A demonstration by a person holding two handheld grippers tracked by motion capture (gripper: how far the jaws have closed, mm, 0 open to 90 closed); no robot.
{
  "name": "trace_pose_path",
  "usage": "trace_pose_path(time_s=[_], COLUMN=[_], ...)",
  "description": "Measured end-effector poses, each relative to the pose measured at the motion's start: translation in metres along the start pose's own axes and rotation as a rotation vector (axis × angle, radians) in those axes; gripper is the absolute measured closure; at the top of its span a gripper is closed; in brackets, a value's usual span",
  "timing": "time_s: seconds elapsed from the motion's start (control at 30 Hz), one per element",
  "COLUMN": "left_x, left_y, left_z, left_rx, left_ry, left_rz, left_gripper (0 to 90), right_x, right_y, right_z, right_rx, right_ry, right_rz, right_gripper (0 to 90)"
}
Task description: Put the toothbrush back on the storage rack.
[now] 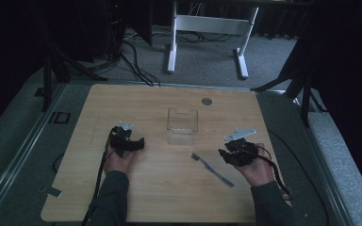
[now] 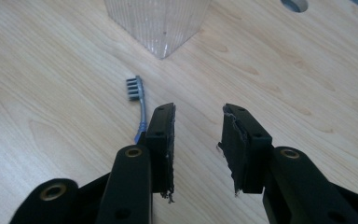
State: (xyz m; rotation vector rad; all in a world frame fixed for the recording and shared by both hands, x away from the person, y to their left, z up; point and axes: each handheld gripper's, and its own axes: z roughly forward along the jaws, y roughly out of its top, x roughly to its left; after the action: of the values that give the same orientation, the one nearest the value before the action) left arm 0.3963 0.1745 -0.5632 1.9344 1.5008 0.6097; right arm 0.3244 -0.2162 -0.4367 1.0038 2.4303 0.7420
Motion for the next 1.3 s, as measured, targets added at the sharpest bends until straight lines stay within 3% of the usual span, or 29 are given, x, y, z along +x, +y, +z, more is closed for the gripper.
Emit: trace_pose_path(time_s=[0.43,1.3], left_x=[0.000,0.000], left_y=[0.000,0.000], left_z=[0.000,0.000], left_rx=[0.000,0.000], left_ry=[0.000,0.000], left_rz=[0.000,0.000], left_gripper=[12.4,12.4], right_x=[0.000,0.005], right_y=[0.006,0.028], right_z=[0.010,0.029], right_rx=[0.049,0.212], right_ry=[0.020,0.061], right_rz=[-0.014,-0.036], right_gripper=[67.0,70.0])
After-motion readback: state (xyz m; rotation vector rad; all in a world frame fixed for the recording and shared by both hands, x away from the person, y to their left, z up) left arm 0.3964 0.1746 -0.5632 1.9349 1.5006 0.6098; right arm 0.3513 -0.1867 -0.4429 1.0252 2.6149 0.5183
